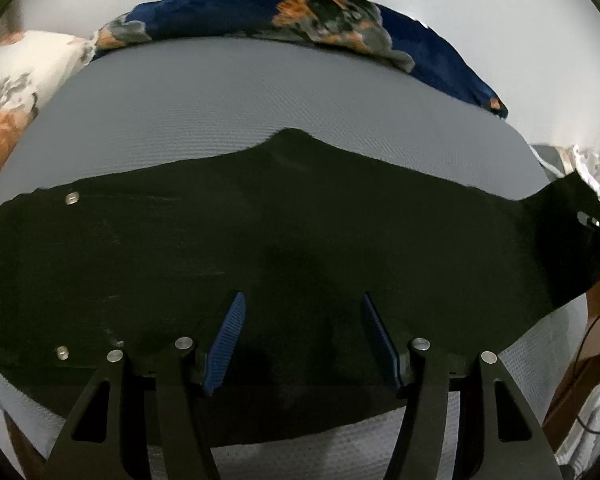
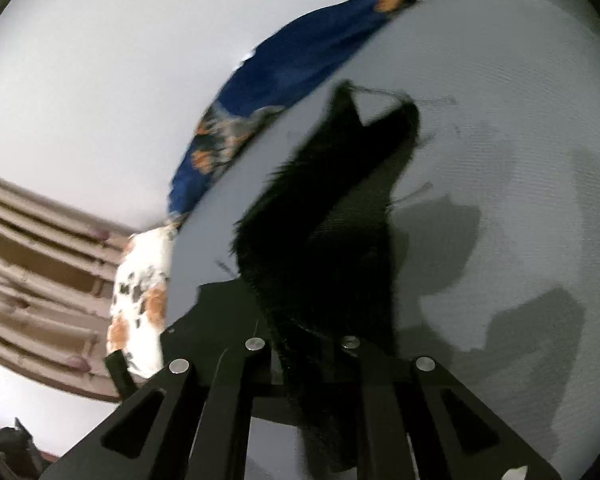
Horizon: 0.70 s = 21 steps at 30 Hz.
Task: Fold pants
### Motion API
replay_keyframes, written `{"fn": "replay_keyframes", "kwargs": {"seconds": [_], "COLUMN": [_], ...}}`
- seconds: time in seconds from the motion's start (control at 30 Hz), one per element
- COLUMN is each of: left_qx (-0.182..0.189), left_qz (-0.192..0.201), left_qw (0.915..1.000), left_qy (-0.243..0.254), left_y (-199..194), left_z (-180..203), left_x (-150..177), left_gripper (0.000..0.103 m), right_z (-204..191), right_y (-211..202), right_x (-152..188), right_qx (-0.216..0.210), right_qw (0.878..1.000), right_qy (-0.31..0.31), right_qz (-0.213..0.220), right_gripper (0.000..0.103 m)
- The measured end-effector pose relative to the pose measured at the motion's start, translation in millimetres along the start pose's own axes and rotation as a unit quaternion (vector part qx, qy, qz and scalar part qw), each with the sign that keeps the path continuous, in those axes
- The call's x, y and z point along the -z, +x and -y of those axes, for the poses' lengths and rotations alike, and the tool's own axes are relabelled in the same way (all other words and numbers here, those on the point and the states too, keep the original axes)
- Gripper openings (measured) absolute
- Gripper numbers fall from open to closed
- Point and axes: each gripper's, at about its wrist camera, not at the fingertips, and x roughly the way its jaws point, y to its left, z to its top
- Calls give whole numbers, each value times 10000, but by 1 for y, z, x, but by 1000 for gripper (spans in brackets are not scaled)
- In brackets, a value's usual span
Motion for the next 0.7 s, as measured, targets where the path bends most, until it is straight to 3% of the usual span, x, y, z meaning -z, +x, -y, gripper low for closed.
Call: {"fn": "replay_keyframes", "kwargs": {"seconds": [0.23, 0.4, 0.57, 0.63, 0.7], "left_qx": [-17, 0, 114, 275, 405], "left_qz": [211, 409, 663, 765, 805], "left_qw": [9991, 9973, 9939, 9930, 9928], "left_qy": [-376, -616, -873, -859, -793], "left_y": [-20, -38, -52, -57, -59], "left_z": [-49, -77, -97, -98, -96], "left_x": [4, 6, 8, 6, 4], "left_gripper": [61, 61, 61, 61, 61], "right_z": [-77, -118, -148, -162, -175], "right_y": [77, 154, 222, 241, 258], "right_x": [17, 51, 91, 109, 128], "right_qx": [-294, -235, -57, 267, 501], "right_qw": [9979, 9914, 9776, 9689, 9554], "right_qy": [-390, -704, -1118, -1529, -1986], "right_qz": [-435, -1078, -1784, -1927, -2126], "right_gripper": [8, 8, 8, 12, 28]}}
